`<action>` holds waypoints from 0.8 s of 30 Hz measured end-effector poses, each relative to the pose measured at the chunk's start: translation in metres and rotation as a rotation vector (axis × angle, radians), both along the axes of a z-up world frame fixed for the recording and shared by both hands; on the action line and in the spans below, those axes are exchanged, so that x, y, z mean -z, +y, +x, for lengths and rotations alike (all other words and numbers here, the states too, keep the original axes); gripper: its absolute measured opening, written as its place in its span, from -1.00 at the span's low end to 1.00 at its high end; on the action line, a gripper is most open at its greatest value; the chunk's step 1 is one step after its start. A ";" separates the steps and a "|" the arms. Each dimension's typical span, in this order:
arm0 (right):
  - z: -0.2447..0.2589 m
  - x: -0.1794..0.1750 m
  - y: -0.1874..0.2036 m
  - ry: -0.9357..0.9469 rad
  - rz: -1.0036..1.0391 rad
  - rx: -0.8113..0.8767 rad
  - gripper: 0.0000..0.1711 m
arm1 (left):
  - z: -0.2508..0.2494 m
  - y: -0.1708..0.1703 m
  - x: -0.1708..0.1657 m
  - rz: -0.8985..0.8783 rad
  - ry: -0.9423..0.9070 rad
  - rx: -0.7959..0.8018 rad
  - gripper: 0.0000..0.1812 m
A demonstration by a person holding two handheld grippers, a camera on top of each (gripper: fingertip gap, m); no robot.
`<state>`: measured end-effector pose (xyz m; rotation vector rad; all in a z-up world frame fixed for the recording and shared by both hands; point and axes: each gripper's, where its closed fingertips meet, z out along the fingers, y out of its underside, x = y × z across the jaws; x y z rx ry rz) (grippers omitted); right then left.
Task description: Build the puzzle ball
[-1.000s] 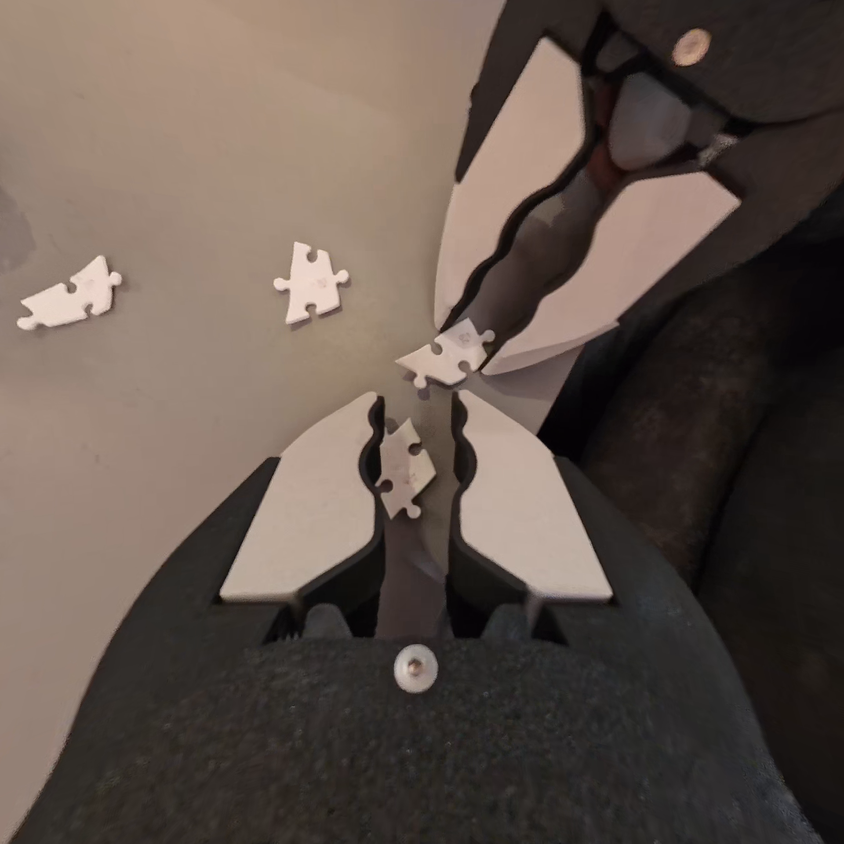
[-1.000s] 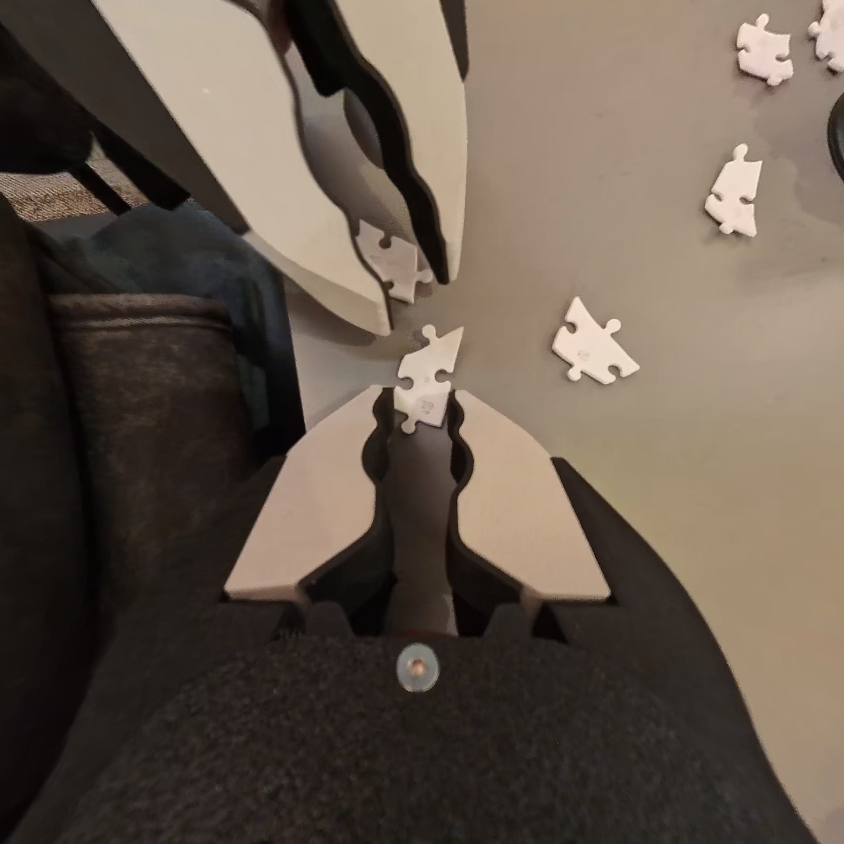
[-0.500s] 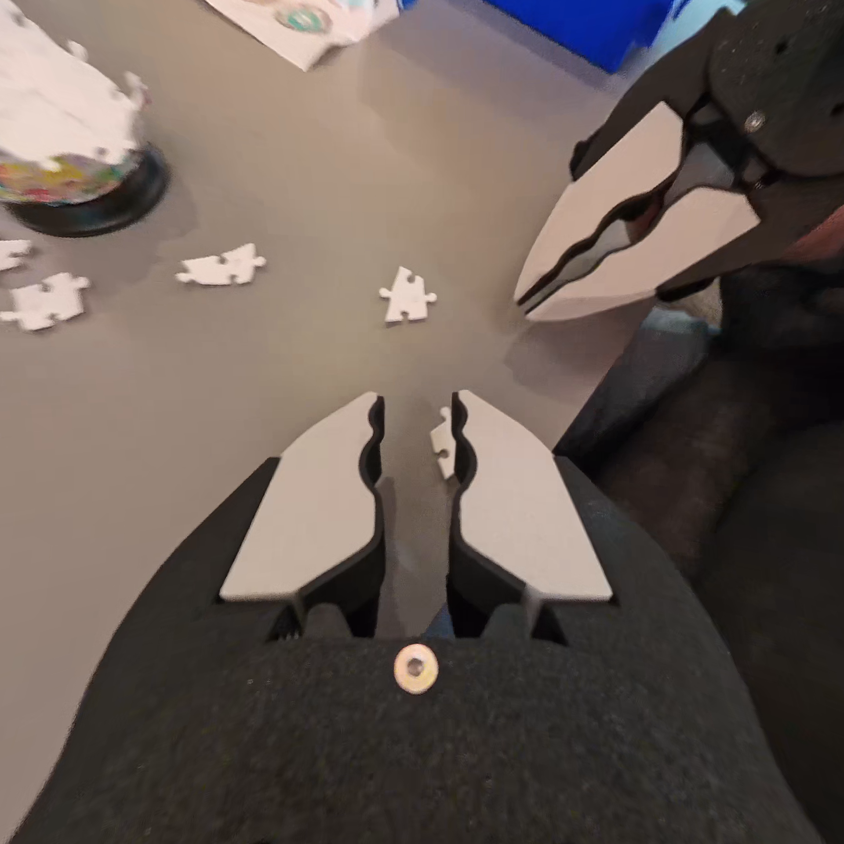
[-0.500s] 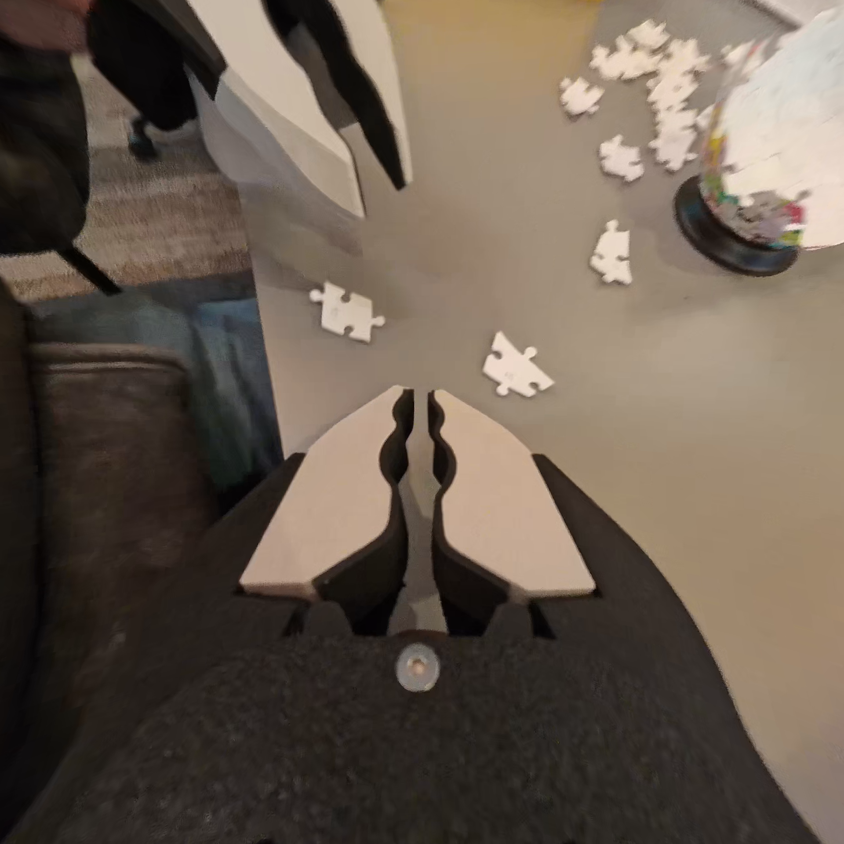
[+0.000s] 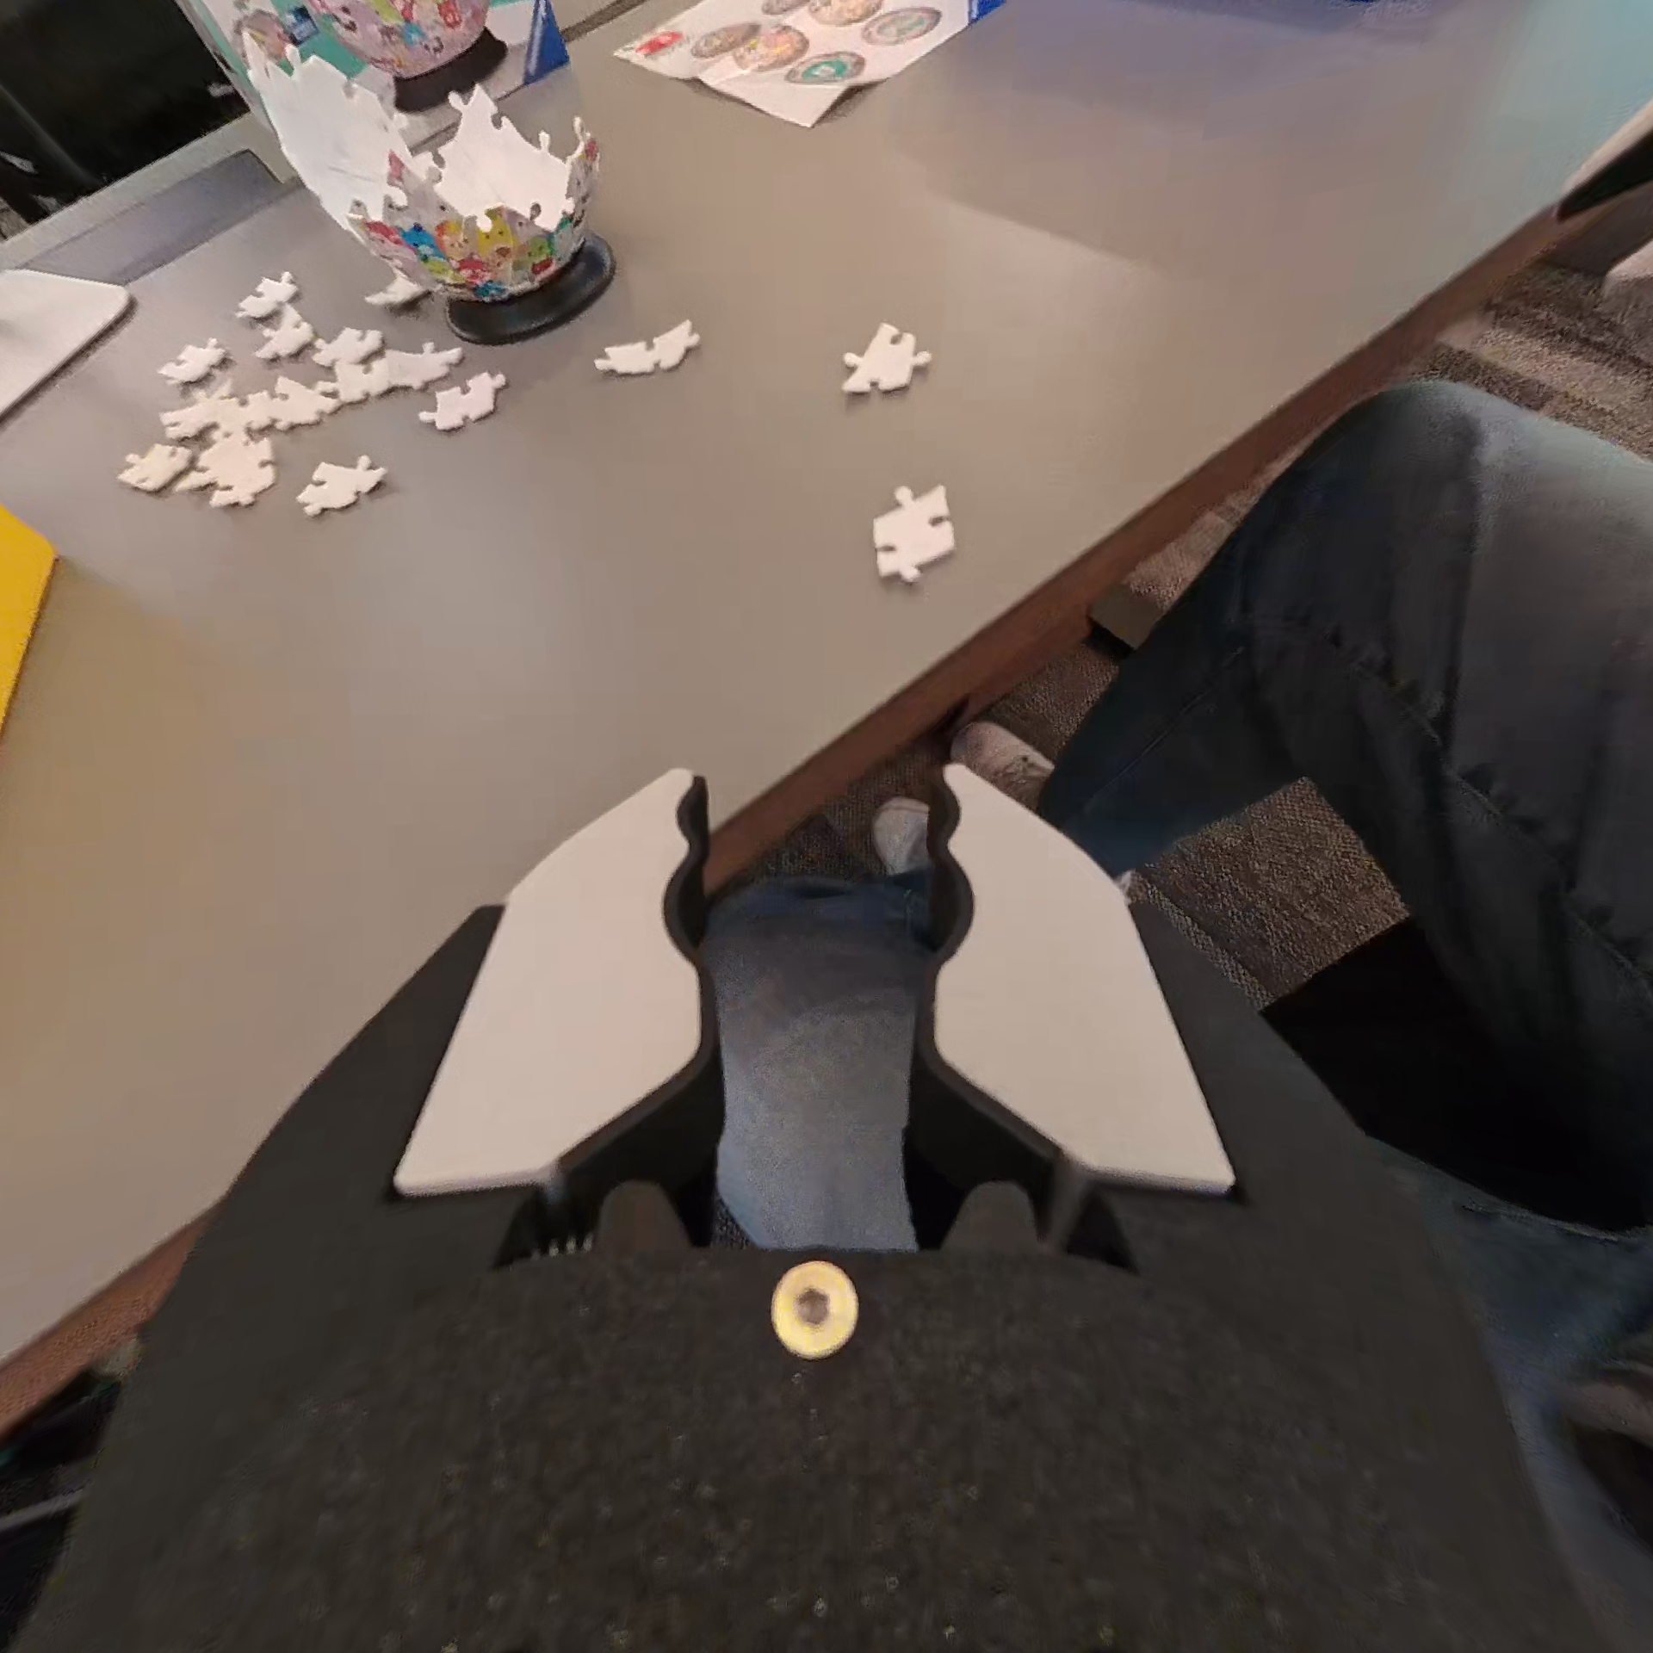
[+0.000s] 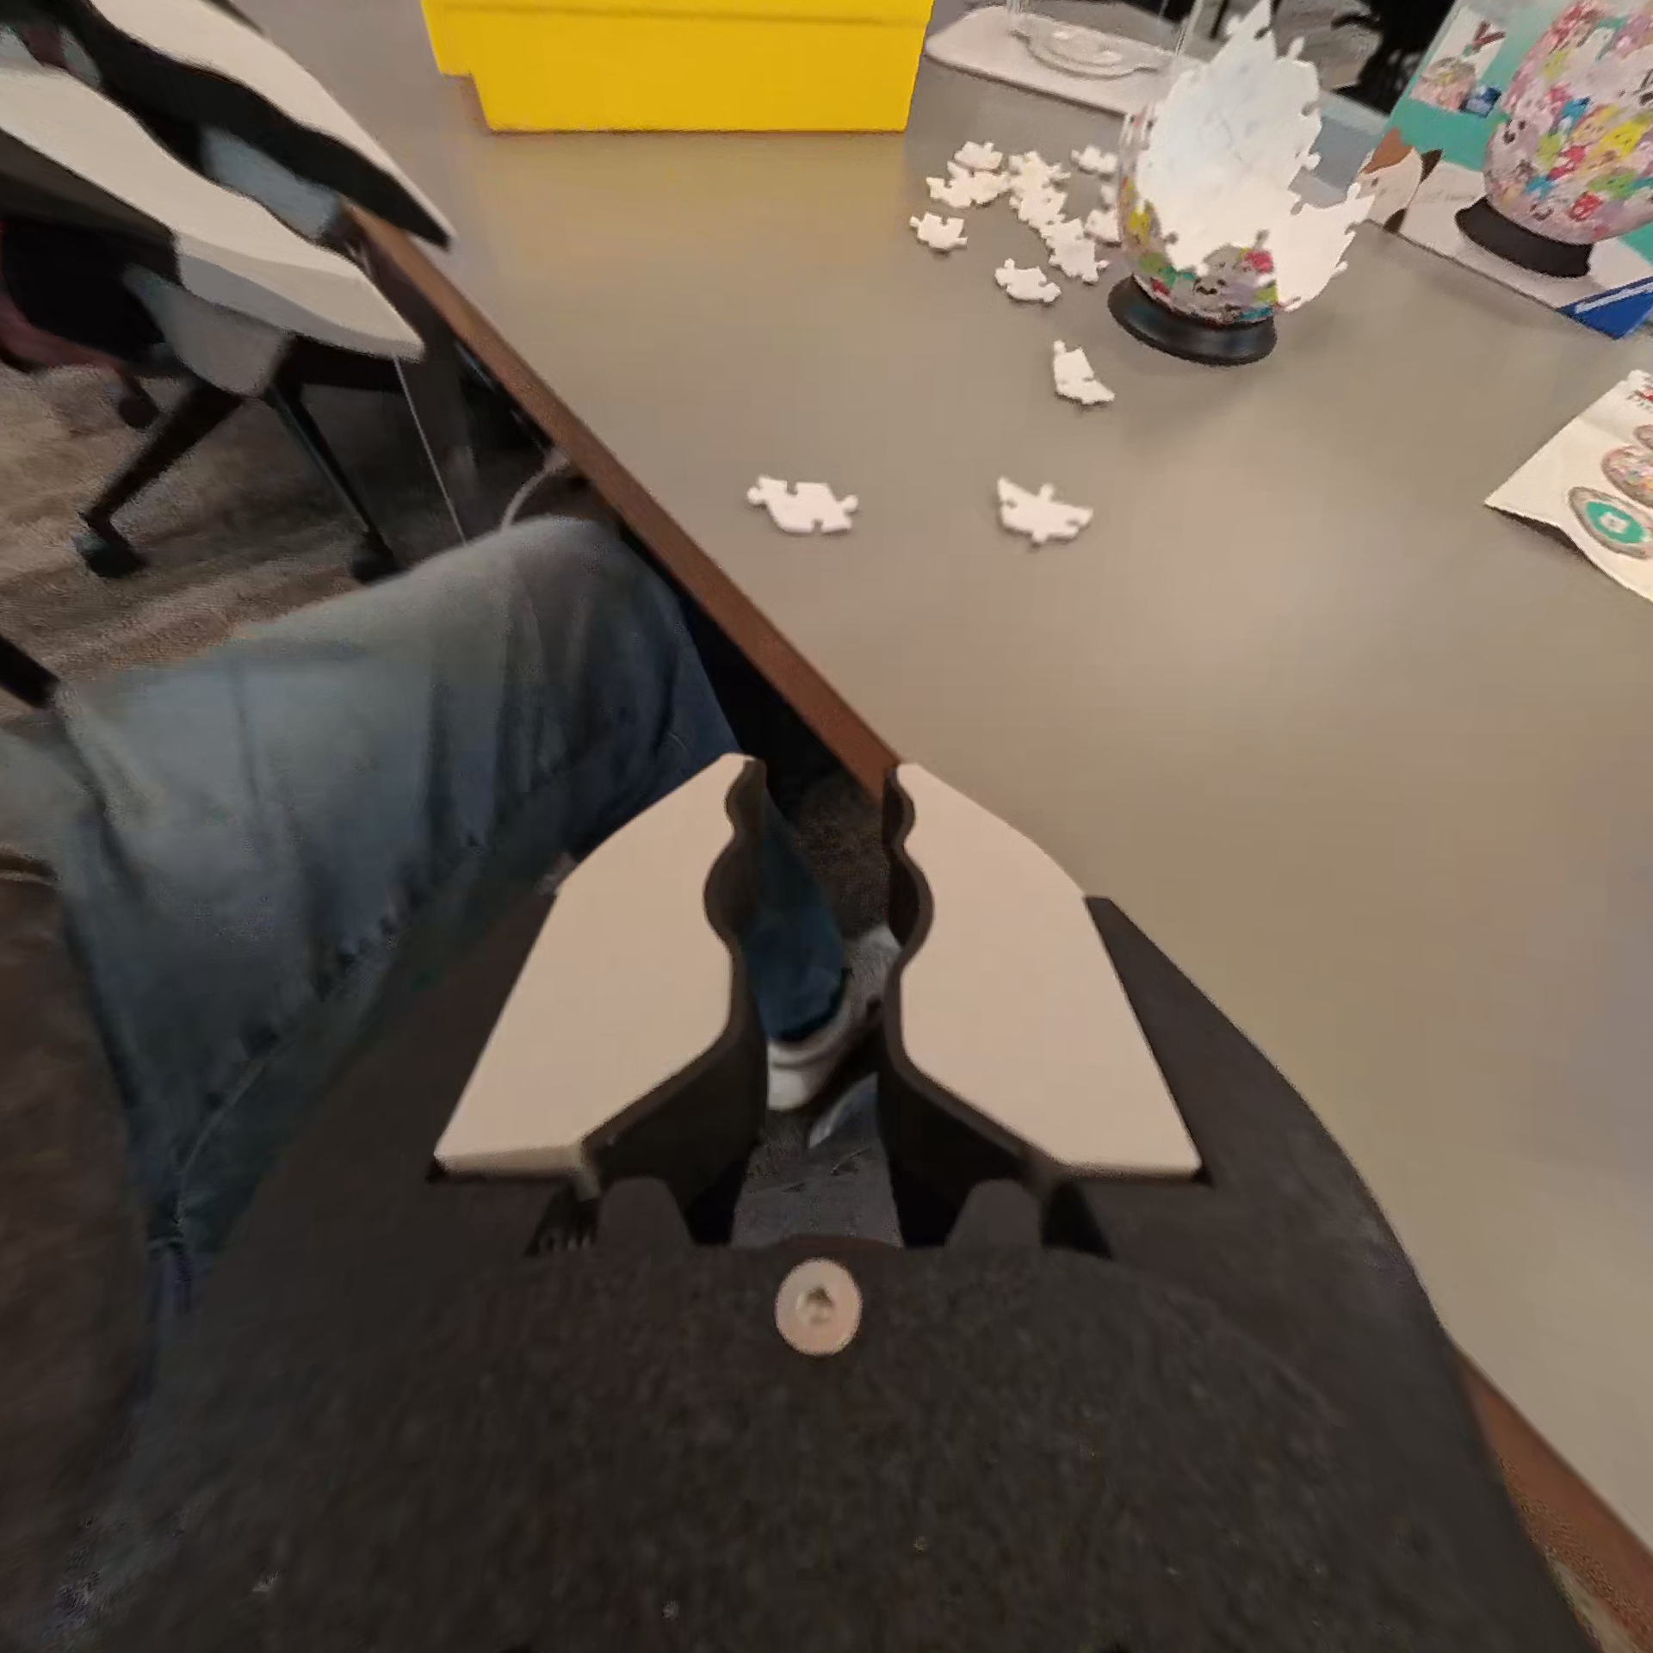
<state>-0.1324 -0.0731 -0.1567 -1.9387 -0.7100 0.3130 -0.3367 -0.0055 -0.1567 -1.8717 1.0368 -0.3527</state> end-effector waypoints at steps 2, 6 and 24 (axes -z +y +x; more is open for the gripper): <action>0.004 0.007 -0.014 -0.096 0.001 0.047 -0.72 | -0.008 -0.016 -0.010 0.055 -0.009 -0.021 -0.49; -0.007 0.048 -0.040 -0.118 -0.123 -0.047 -0.63 | -0.014 -0.037 -0.012 0.075 -0.019 -0.026 -0.52; -0.042 0.604 0.075 -0.193 -0.855 0.032 -0.39 | -0.050 -0.004 0.016 -0.085 -0.035 -0.109 -0.44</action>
